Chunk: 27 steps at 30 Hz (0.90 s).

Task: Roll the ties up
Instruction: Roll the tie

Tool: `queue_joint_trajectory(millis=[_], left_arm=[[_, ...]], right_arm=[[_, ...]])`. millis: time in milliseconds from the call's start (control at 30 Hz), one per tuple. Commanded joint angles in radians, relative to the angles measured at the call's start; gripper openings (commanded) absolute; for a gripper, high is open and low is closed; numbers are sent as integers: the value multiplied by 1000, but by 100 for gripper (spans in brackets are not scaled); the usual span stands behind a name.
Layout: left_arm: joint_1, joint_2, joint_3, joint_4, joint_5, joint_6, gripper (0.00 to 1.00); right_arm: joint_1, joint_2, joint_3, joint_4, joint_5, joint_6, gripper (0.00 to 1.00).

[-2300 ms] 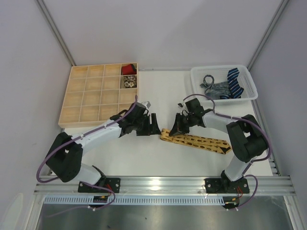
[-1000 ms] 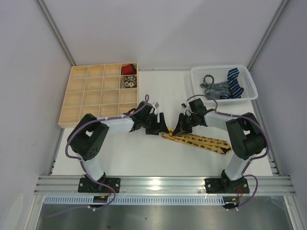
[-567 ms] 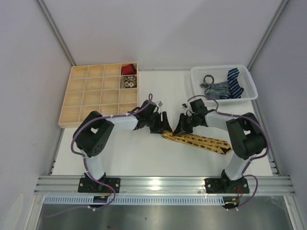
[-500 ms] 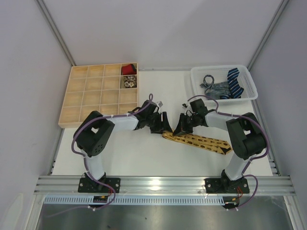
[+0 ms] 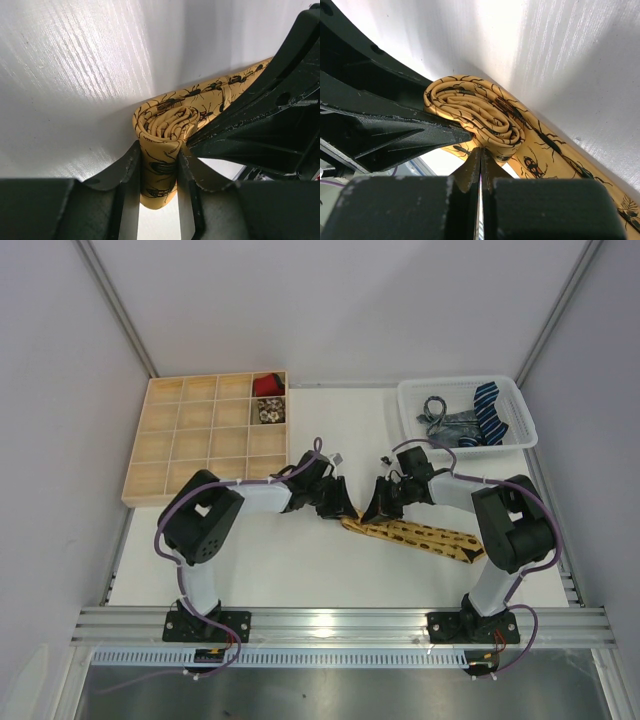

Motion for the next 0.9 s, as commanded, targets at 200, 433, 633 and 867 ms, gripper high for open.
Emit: queue_joint_trajectory(millis=[200, 433, 633, 867], left_arm=[[-23, -89, -85, -49, -34, -4, 0], [-57, -275, -217, -146, -163, -52, 0], [-115, -380, -239, -193, -279, -133, 1], [-125, -416, -279, -137, -330, -184, 0]], right_arm=[[39, -37, 11, -23, 60, -23, 0], [136, -90, 8, -24, 92, 12, 0], [202, -133, 13, -20, 124, 40, 0], [199, -124, 16, -46, 192, 1, 0]])
